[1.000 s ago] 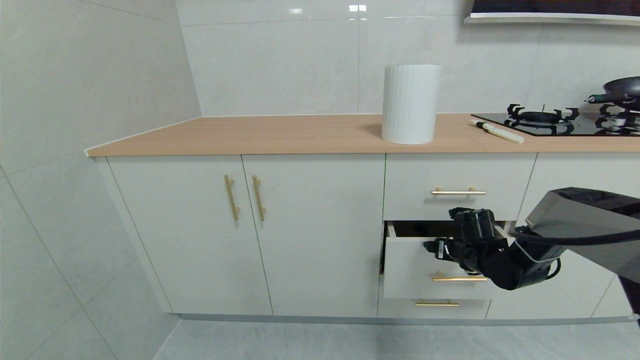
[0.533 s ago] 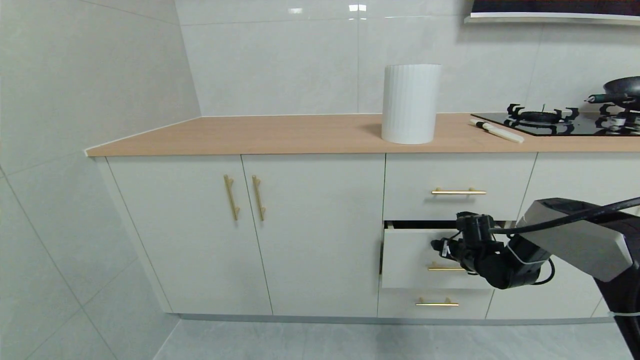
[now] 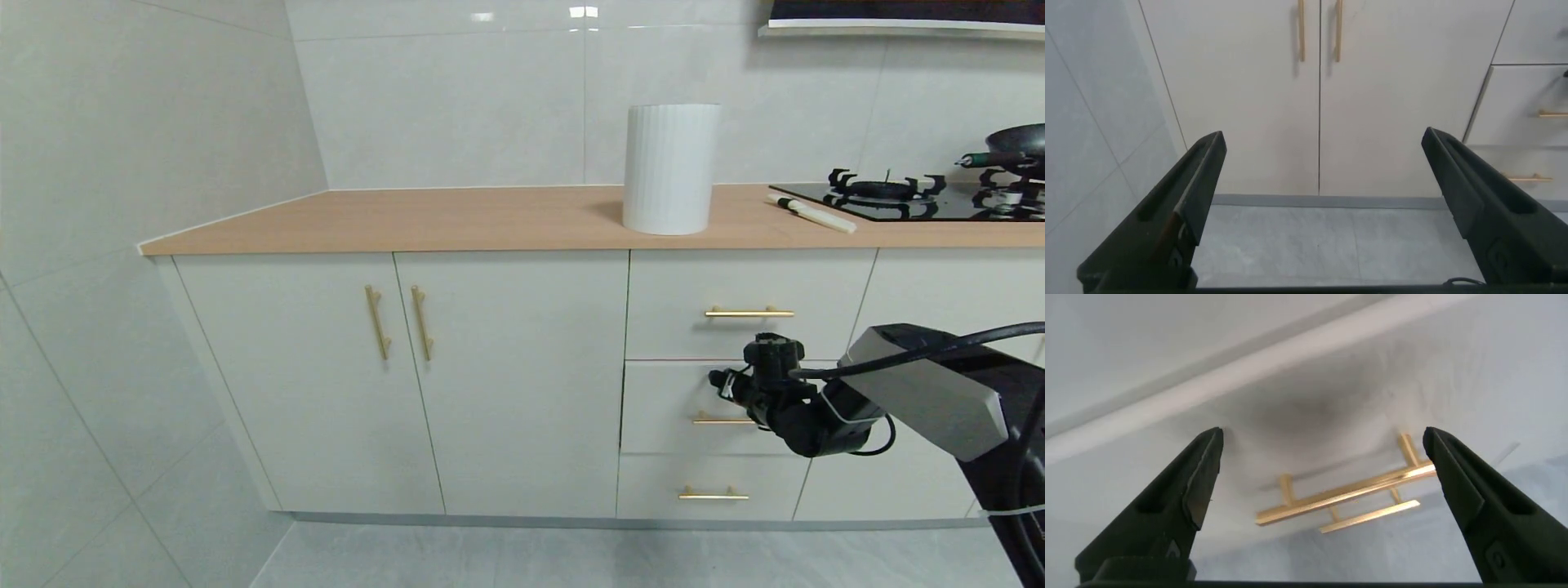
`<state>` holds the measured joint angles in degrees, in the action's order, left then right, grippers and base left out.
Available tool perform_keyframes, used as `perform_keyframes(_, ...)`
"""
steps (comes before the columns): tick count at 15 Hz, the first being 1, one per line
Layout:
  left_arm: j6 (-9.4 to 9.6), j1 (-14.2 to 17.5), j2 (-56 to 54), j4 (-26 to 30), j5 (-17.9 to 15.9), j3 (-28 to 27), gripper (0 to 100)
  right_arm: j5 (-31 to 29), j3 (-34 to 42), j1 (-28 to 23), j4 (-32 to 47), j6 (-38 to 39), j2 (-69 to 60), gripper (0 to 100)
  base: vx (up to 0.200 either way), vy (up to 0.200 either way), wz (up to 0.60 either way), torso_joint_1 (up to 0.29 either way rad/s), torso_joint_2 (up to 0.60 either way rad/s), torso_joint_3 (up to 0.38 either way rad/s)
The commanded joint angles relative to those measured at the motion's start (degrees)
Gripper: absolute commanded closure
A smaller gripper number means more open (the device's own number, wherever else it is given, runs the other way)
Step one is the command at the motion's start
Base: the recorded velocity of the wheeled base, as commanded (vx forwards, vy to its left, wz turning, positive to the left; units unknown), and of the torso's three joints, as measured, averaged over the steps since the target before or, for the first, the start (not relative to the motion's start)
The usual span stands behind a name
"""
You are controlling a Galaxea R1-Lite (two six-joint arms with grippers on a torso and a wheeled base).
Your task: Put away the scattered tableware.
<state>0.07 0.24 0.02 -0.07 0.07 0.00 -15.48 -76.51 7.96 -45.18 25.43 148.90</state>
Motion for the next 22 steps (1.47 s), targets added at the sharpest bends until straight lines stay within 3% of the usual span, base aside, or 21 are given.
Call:
perform_keyframes(1,0.01,0.0,0.0,0.0,0.0,0.0,0,0.0,-0.6,0.0,0.0,0.1,0.0,0,0.0,0.0,0.0,0.0,0.0,0.0)
perform_keyframes(10,0.01,0.0,0.0,0.0,0.0,0.0,0,0.0,-6.9,-0.8,3.0,4.0,2.8,0,0.0,0.0,0.0,0.0,0.0,0.0)
perform_keyframes(15,0.01,0.0,0.0,0.0,0.0,0.0,0,-0.7,-6.5,-0.8,3.1,4.5,1.8,0,0.0,0.0,0.0,0.0,0.0,0.0)
perform_keyframes(19,0.01,0.0,0.0,0.0,0.0,0.0,0,-1.6,15.2,0.7,4.0,4.0,-19.6,0,0.0,0.0,0.0,0.0,0.0,0.0)
perform_keyframes(20,0.01,0.0,0.0,0.0,0.0,0.0,0,-1.7,24.2,2.7,4.7,3.8,-32.8,0,0.0,0.0,0.0,0.0,0.0,0.0)
perform_keyframes(22,0.01,0.0,0.0,0.0,0.0,0.0,0,-1.8,34.9,3.5,4.7,0.1,-49.3,0,0.0,0.0,0.0,0.0,0.0,0.0)
